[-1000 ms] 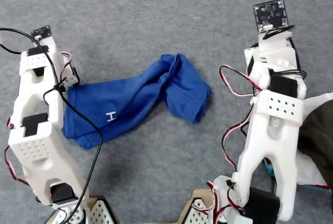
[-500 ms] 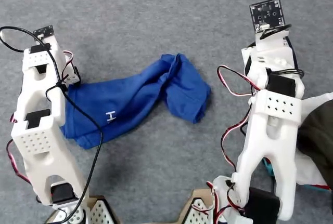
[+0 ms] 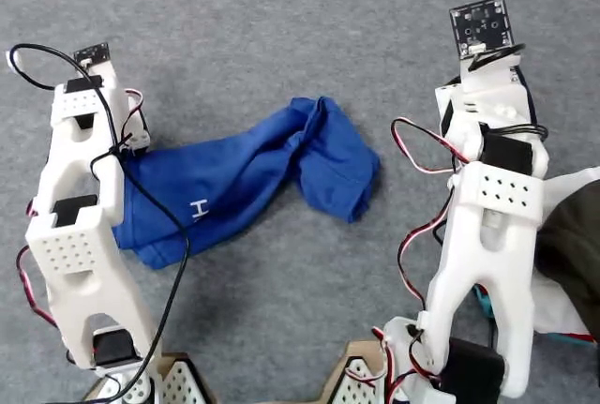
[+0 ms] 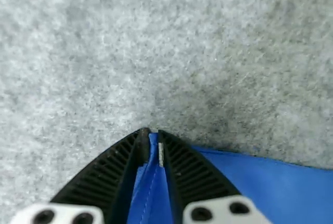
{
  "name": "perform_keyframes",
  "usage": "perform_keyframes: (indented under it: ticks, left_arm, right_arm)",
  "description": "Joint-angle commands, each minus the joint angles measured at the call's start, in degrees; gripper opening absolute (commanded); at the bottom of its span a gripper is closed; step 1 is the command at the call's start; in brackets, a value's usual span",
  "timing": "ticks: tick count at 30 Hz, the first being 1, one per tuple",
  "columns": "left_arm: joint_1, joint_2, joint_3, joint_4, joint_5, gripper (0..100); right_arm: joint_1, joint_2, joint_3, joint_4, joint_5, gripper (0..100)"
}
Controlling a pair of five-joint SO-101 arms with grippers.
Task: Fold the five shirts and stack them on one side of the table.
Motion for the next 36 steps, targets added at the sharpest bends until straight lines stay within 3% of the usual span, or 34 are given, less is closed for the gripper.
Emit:
perform_keyframes:
  ticks: [1, 6, 12, 19, 25, 31, 36]
  left_arm:
    - [-0.4, -1.1, -7.0, 4.6, 0.4, 2]
    - [-0.8, -0.7, -19.3, 11.6, 0.2, 2]
    - [-0.7, -0.7, -29.8, 15.6, -4.1, 2]
    - [-2.8, -1.1, -37.2, 17.2, -8.5, 2]
    - [-8.7, -1.1, -50.7, 17.5, -8.2, 2]
    - [-10.6, -0.6, -61.9, 23.2, -8.5, 2]
    - [-10.6, -0.6, -62.3, 25.1, -8.5, 2]
  right_arm:
    - [-1.0, -0.3, -4.7, 3.3, -5.8, 18.9]
    - [-8.5, 4.1, -19.8, 12.7, -13.5, 19.1]
    - [-20.9, 26.7, -45.5, 25.8, -20.3, 18.9]
    - [-22.2, 59.2, -82.2, 33.6, -30.0, 18.9]
    - [-24.4, 79.6, -113.7, 44.7, -30.4, 18.9]
    - [-31.7, 94.0, -122.5, 52.0, -30.4, 18.9]
    - [-34.0, 99.3, -123.0, 57.6, -30.9, 18.8]
